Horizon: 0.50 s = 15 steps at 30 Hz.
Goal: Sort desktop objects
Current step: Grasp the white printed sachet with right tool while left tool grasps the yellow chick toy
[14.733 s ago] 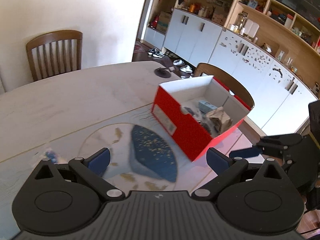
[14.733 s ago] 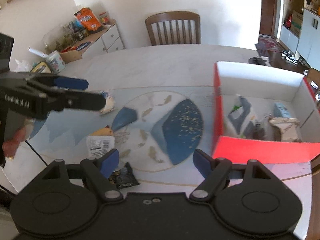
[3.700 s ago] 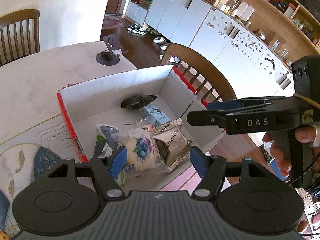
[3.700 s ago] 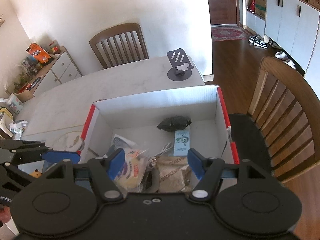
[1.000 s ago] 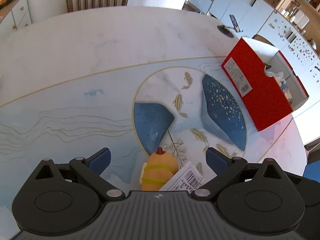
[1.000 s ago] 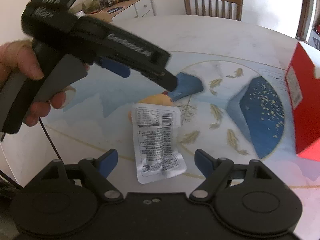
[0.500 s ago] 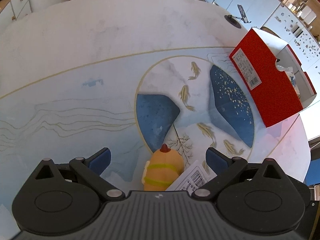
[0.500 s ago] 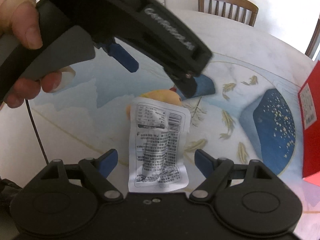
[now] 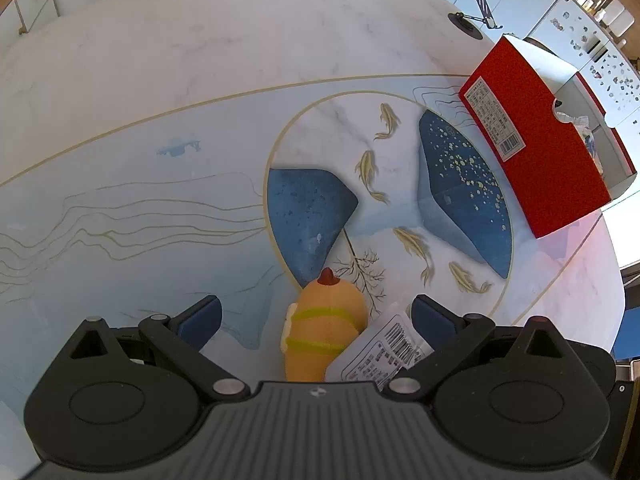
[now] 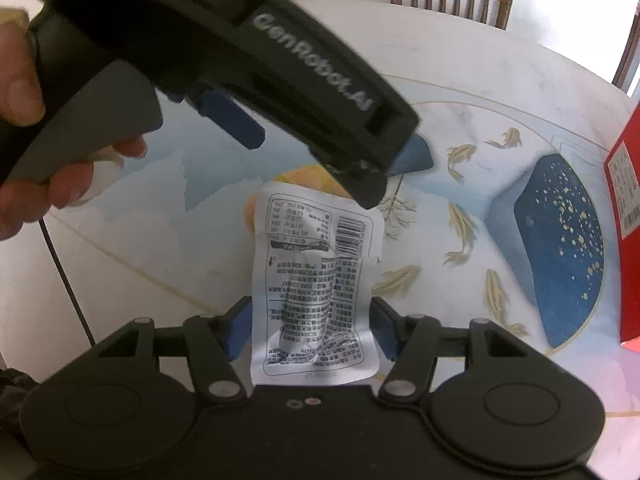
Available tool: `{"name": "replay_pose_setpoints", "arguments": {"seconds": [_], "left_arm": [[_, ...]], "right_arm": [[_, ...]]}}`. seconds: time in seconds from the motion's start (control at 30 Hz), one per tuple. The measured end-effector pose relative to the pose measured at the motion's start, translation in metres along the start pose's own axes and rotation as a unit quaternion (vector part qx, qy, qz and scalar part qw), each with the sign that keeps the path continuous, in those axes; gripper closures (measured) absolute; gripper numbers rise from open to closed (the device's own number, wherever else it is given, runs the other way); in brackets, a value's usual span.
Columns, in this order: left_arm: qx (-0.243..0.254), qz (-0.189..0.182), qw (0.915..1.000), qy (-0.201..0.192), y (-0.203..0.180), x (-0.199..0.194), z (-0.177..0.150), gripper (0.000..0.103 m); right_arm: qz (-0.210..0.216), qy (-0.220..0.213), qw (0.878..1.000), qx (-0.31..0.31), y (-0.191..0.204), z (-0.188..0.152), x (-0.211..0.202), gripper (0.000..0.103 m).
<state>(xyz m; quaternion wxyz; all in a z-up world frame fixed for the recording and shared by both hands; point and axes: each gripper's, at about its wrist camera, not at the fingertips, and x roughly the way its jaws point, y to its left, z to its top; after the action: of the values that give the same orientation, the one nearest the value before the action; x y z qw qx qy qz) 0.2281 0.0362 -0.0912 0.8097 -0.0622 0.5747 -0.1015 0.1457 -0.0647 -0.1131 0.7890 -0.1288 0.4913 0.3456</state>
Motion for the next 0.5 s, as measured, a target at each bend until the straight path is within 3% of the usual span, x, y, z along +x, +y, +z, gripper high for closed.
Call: {"name": "replay_pose_setpoints", "arguments": {"seconds": [0.23,0.5], "left_arm": [[0.006,-0.005,1.0,-0.003,-0.004,-0.001,-0.001,0.001],[0.017,0.0,0.9998,0.006,-0.009,0.006,-0.008,0.002]], "right_arm": [[0.012,0.003,1.0,0.011,-0.006,-0.004,-0.012,0.044],[-0.014,0.022,0.999,0.038,-0.031,-0.017,-0.023,0.045]]}}
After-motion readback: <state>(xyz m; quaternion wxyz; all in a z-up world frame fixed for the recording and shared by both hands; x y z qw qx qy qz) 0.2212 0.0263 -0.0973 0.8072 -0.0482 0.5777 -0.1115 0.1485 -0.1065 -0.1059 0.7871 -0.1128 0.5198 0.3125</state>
